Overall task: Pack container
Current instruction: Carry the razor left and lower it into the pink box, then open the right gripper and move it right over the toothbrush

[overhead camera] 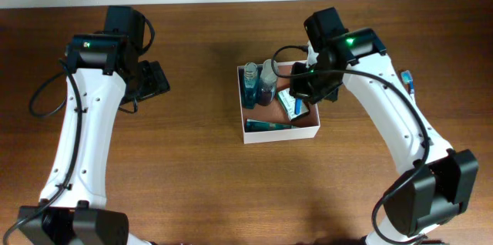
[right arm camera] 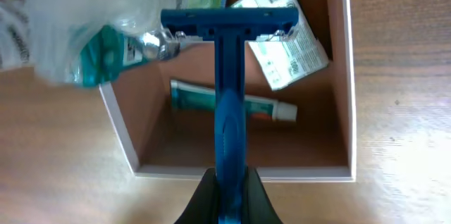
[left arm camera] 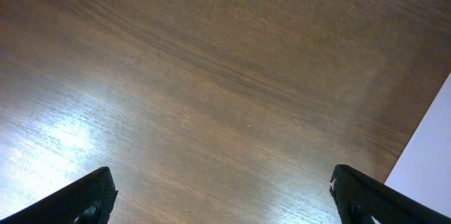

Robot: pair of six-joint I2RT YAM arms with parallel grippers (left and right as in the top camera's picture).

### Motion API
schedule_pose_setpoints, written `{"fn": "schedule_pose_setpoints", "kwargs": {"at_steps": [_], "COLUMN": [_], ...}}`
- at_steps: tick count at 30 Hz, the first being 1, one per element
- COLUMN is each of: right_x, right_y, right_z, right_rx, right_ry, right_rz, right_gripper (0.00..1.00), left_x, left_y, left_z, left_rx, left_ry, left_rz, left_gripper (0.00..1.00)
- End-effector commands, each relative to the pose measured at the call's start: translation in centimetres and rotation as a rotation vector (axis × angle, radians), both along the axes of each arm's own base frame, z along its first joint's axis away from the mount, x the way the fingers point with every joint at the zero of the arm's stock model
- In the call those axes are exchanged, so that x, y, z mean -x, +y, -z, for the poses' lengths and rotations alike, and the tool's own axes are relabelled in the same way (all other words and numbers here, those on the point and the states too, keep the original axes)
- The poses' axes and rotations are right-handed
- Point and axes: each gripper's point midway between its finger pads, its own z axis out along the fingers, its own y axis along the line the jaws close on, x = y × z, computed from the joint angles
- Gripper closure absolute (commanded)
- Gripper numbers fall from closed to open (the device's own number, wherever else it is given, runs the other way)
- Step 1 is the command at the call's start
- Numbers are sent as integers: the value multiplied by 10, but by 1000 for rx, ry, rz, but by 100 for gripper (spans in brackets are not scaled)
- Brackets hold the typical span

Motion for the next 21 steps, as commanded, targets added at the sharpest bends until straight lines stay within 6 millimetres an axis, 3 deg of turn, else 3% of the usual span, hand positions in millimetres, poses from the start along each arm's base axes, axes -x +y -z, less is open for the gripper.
{"fn": "schedule_pose_setpoints", "kwargs": {"at_steps": [1,9,14,16,19,21], "right_x": [4,6,5,4,2,1], "right_y": [-1,-2,-1,-1,-1,-1], "right_z": [17,46,52,52,51,51], "right_rx": [-2,1,-1,-2,-5,-3], "right_ry": [45,58,50,46,36,31], "right_rz": [73,79,79,79,75,76], "right_gripper": [96,96,95,82,79,71], "left_x": [-1,-1,-1,-1,-1,-1], "left_y": [2,2,2,2,2,2], "left_z": [3,3,3,3,3,3], "left_rx": [-6,-6,-6,-6,-6,-6], "left_ry": [7,7,7,7,7,7], "left_rz": [-13,-13,-13,-13,-13,-13], "left_gripper": [1,1,1,1,1,0]}}
